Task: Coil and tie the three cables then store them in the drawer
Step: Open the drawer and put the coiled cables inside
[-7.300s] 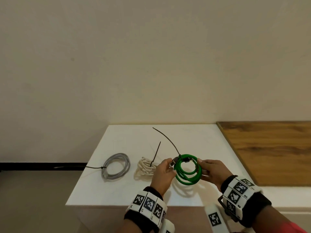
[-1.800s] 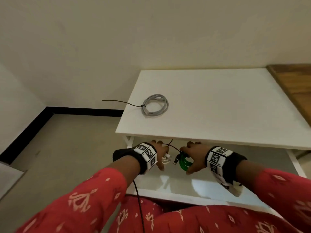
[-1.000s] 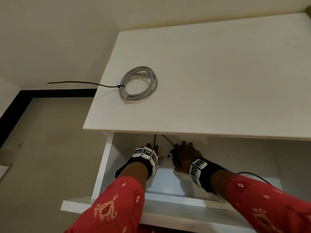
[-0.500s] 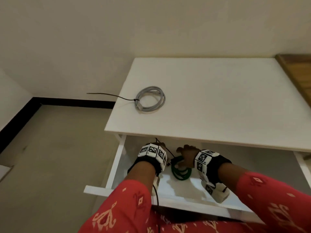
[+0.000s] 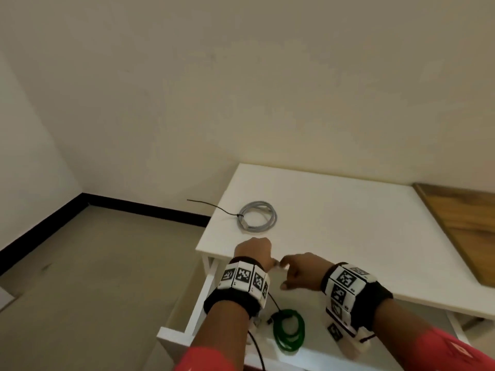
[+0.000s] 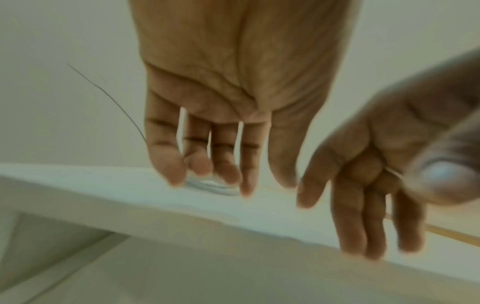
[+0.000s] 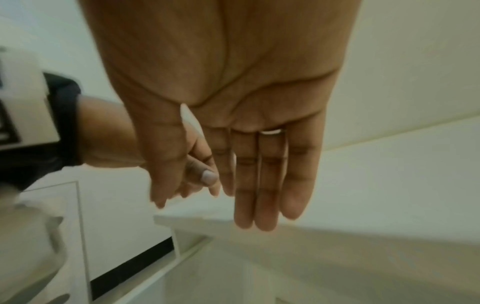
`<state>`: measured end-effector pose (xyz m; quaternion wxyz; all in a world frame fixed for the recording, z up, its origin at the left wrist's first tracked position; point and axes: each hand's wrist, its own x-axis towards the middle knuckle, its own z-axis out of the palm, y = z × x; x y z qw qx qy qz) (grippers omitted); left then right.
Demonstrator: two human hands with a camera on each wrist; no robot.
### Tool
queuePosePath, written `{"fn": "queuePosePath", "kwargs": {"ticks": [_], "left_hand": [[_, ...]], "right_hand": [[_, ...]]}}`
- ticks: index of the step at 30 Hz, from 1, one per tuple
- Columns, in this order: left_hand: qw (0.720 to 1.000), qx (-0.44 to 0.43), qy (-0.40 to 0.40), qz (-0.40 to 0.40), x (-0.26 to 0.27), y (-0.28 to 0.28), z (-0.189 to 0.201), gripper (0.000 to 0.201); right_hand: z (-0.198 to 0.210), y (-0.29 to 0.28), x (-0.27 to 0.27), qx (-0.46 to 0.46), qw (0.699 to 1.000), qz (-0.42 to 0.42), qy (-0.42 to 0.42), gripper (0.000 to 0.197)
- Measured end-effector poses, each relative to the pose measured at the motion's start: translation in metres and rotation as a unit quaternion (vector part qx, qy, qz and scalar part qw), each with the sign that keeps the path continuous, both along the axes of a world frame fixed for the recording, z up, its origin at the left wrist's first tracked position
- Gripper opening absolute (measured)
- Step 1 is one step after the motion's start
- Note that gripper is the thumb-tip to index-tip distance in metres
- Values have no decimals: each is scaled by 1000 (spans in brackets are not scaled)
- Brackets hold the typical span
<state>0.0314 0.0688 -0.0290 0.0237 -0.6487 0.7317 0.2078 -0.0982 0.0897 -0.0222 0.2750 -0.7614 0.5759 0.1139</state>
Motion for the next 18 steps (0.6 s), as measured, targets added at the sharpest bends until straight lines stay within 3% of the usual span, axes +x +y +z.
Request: {"fn": "queuePosePath", "kwargs": {"ticks": [4, 7, 10, 13, 18], "left_hand": [[984, -133, 42, 111, 23, -16, -7, 39], [978, -144, 41, 144, 32, -25, -17, 47], [981, -114, 44, 149, 36, -33, -30, 57], [986, -82, 42, 136, 36, -39, -42, 69], [990, -78, 50, 103, 34, -43, -47, 66]], "right_hand": [[23, -42, 13, -133, 986, -58, -78, 34], [23, -78, 23, -179, 966, -136, -130, 27], [15, -117, 29, -184, 955, -185, -140, 30], [6, -145, 34, -166, 966, -173, -100, 44], [-10, -172, 37, -66, 975, -180, -113, 55]]}}
